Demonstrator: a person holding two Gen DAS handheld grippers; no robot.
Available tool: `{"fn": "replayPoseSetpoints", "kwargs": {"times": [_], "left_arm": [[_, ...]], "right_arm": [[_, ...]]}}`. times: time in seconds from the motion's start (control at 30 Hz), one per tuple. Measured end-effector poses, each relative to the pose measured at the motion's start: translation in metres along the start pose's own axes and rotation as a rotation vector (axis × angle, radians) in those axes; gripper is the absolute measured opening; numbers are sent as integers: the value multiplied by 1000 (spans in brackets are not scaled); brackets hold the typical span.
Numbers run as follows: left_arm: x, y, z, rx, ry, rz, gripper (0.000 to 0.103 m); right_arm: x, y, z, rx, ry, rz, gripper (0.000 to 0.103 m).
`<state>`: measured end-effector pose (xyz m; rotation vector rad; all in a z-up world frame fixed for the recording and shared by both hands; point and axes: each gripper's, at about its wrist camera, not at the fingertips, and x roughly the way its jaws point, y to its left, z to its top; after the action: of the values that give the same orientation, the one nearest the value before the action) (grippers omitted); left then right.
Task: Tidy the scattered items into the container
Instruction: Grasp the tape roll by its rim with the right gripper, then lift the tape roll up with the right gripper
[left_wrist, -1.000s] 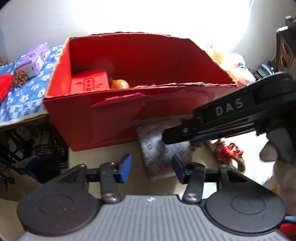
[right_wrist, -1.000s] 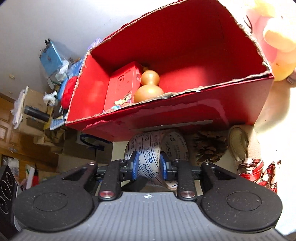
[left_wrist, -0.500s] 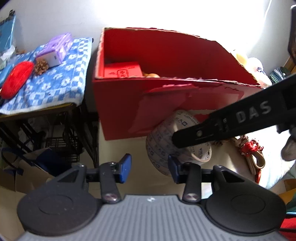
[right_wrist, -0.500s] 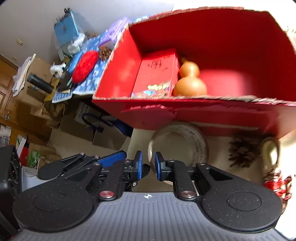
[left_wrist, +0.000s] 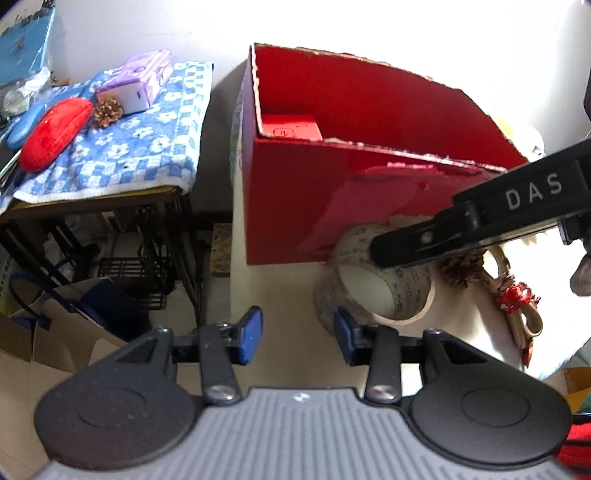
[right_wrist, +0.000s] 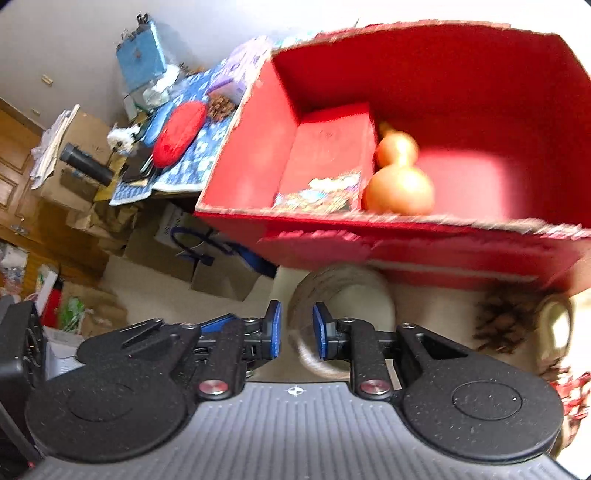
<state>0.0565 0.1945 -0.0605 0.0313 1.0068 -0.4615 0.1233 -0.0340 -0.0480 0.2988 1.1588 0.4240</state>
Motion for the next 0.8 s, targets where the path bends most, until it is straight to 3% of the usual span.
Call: {"fn": "replayPoseSetpoints", "kwargs": {"times": [0.23,0.27,0.33,0.37,0.67,0.8], "left_arm": [[-13,-8,16,36,-51,-40,41],[-9,-12,19,42,-41,-39,41],[1,-18,23,54,-10,-49,26],[6,-20,23,52,5,-52,25],[33,-23,26,21,88,-45,21],[39,-23,28,3,106,-46,20]], "right_arm": [[-14,-15,3,-36,-42,-89,23],[-11,-18,4,-28,-33,-102,23],[-5,-23,5,-12,-12,-105,23],[-2,-25,6,-7,-2,-104,23],[10,-34,3,20,12,-104,22],[8,-26,2,1,3,-147,24]]}}
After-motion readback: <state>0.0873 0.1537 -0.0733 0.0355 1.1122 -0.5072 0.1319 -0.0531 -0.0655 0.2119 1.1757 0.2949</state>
